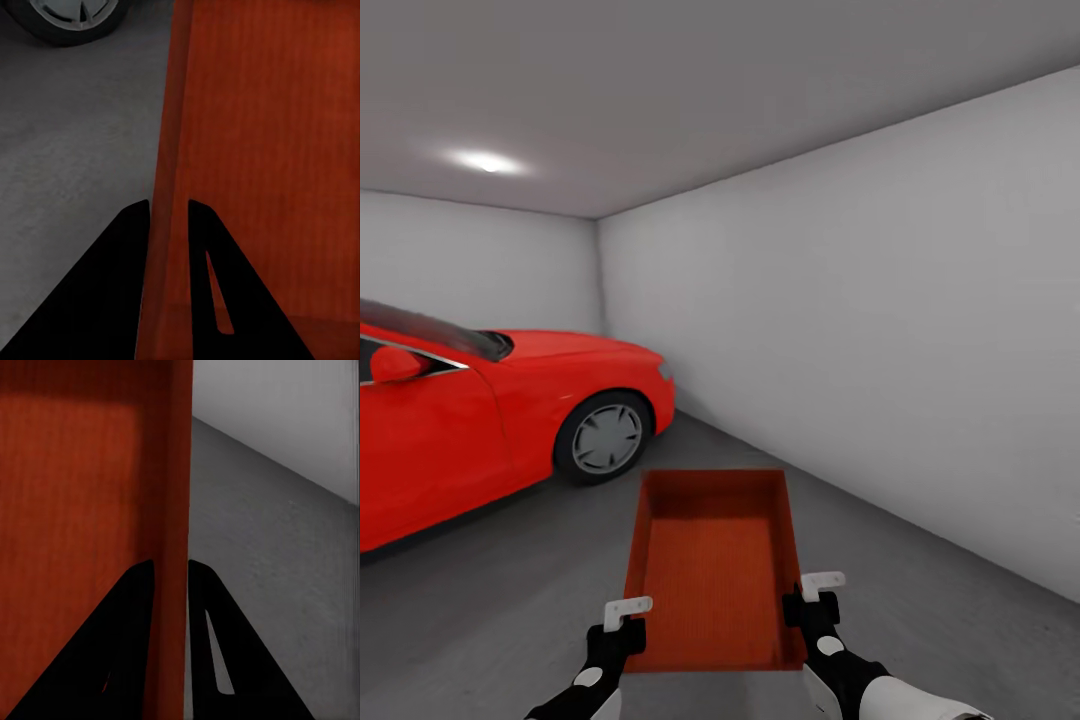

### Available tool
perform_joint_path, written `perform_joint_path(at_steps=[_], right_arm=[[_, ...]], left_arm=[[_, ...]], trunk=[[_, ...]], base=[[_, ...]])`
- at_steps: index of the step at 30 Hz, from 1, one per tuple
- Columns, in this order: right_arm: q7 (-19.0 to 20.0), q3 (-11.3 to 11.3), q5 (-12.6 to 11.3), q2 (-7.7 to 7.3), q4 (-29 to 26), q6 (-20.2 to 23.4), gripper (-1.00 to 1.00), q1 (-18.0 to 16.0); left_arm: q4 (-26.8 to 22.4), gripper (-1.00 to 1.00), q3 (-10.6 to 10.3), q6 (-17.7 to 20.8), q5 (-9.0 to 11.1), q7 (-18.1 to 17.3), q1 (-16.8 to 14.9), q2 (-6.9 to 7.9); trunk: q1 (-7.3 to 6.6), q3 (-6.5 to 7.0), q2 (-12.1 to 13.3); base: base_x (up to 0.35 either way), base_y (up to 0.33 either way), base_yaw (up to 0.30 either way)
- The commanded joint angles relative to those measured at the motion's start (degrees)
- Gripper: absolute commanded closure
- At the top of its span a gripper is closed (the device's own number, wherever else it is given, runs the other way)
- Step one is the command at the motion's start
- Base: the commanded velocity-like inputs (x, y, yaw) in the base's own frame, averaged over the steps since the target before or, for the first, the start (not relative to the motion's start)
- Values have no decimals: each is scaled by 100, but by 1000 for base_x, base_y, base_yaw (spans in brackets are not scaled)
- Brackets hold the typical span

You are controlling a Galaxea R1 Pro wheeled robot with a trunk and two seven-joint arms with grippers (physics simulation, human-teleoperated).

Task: Move the two storage containers from the living room to the garage. In the garage, place one container on the floor and stack the other container on top of it (either order is fine).

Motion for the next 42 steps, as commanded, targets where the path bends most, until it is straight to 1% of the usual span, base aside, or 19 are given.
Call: perform_joint_path(at_steps=[1, 42], right_arm=[[167, -276, -51, 4, 19, 9, 100, -6], [168, -276, -51, 4, 19, 9, 100, -8]], left_arm=[[-19, 100, 34, -184, -55, 69, -5, 2], [-19, 100, 34, -184, -58, 66, -5, 2]], trunk=[[4, -8, -6], [4, -8, -6]], base=[[321, 109, -278], [321, 109, -279]])
